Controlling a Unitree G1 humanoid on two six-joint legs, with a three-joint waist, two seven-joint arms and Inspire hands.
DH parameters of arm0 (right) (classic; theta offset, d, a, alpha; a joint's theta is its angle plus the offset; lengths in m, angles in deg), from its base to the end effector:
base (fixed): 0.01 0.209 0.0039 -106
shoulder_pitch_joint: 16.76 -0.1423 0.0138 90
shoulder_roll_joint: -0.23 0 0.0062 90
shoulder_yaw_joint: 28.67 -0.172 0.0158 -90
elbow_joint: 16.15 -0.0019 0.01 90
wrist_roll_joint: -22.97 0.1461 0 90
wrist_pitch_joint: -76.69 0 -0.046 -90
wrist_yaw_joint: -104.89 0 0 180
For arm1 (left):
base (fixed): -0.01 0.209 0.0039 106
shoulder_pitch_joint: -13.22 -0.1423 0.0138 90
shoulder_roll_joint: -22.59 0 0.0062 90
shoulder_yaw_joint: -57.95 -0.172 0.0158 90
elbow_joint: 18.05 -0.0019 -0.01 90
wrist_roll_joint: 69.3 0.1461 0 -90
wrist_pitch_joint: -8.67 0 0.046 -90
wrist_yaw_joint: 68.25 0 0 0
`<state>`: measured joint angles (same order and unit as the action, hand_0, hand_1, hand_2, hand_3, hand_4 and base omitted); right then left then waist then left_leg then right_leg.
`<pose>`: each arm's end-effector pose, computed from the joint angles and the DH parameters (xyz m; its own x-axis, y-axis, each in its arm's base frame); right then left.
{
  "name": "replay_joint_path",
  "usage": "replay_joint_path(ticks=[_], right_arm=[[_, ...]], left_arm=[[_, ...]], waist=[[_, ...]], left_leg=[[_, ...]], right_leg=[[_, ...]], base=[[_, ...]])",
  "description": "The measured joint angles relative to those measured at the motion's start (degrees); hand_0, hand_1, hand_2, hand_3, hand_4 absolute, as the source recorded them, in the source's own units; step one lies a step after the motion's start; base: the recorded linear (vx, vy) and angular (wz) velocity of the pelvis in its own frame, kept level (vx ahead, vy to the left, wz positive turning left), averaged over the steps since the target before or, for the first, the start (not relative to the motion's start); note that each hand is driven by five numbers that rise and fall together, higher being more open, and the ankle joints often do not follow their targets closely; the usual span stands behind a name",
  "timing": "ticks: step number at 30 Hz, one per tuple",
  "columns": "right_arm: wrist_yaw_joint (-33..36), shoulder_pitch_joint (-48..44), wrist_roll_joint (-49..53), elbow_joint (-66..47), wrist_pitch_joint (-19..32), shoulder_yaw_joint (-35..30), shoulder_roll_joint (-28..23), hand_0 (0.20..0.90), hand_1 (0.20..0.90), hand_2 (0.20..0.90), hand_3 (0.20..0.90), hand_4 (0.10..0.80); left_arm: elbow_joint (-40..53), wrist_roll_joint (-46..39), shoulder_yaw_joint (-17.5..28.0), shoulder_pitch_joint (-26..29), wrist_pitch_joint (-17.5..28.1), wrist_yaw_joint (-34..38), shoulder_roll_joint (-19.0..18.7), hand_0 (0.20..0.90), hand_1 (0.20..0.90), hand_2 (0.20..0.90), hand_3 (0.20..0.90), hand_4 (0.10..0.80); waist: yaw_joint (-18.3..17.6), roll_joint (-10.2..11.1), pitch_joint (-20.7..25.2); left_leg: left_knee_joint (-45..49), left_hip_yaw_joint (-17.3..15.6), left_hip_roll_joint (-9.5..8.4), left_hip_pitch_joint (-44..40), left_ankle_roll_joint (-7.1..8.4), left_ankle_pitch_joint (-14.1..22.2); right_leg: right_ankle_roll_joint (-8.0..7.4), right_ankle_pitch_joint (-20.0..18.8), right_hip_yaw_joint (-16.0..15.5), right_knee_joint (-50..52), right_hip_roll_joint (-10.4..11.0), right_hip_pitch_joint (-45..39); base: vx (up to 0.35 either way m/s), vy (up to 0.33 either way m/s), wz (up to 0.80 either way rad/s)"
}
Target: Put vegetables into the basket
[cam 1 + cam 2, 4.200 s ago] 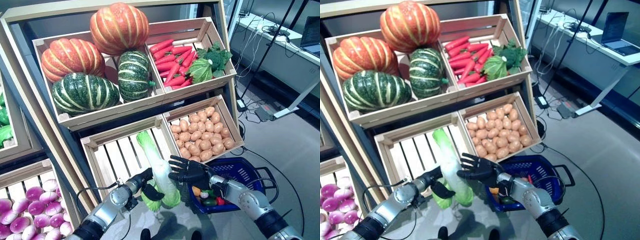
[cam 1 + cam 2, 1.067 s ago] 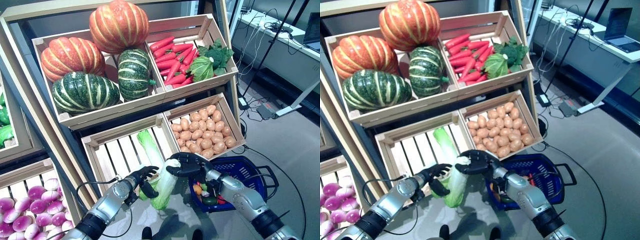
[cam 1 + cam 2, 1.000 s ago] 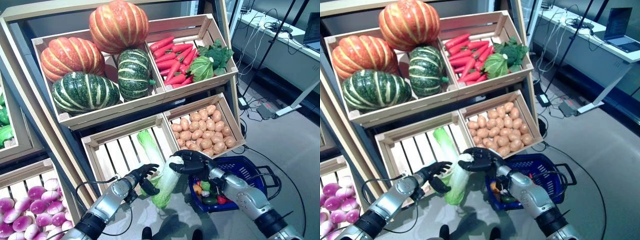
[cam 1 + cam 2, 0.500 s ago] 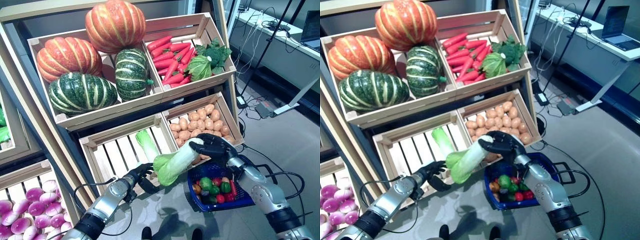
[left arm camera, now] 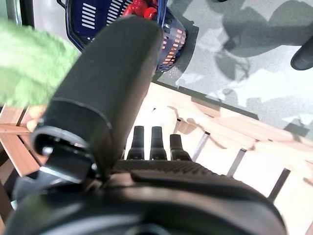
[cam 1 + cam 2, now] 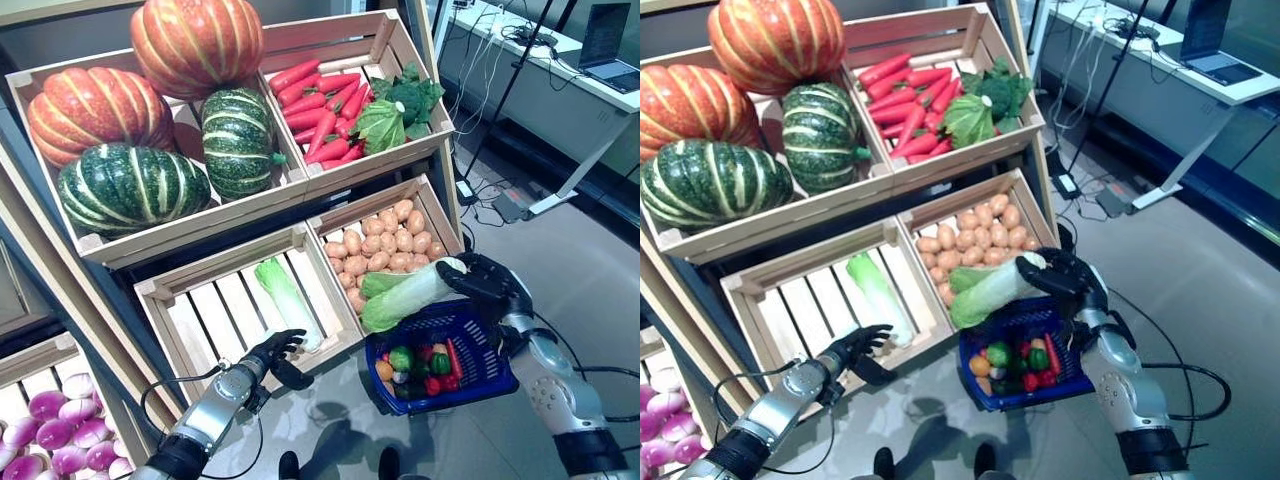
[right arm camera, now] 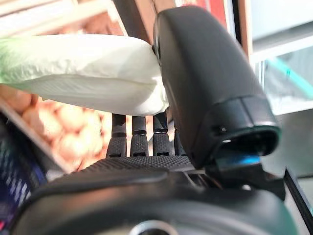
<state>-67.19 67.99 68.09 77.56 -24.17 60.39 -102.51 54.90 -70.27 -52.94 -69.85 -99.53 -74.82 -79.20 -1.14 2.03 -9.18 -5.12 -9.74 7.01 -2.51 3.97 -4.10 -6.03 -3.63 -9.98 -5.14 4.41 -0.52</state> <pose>0.2278 -0.2362 0.0807 0.9787 -0.0987 -0.1798 0.1444 0.9543 0.2617 0.2136 0.1980 0.0075 0.7880 -0.1138 -0.6051 0.4212 0.8164 0.3950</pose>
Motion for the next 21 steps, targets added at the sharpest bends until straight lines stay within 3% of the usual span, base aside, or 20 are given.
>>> replay_joint_path(ticks=[11, 21], right_arm=[[4.61, 2.58, 0.07, 0.16, 0.41, -5.7, -0.7, 0.3, 0.3, 0.3, 0.3, 0.4], [4.67, 5.35, 0.61, 1.47, 3.97, -5.92, -0.23, 0.3, 0.3, 0.3, 0.3, 0.4]], left_arm=[[-0.2, -1.67, 0.77, -0.48, 0.12, 1.64, -0.02, 0.9, 0.9, 0.9, 0.9, 0.8], [-0.02, -2.18, 2.45, -0.54, 0.48, 3.19, -0.13, 0.9, 0.9, 0.9, 0.9, 0.8]], waist=[[-1.23, 0.92, -1.8], [-2.73, 1.77, -2.8]], left_leg=[[0.0, -1.42, 0.07, 0.16, 0.02, 0.13], [0.0, -1.89, 0.08, 0.12, -0.04, 0.23]], right_leg=[[0.09, -0.32, 1.5, 0.01, -0.15, 1.03], [0.02, -0.41, 2.03, -0.16, -0.16, 1.25]], base=[[-0.013, -0.031, -0.07], [-0.024, -0.033, -0.03]])
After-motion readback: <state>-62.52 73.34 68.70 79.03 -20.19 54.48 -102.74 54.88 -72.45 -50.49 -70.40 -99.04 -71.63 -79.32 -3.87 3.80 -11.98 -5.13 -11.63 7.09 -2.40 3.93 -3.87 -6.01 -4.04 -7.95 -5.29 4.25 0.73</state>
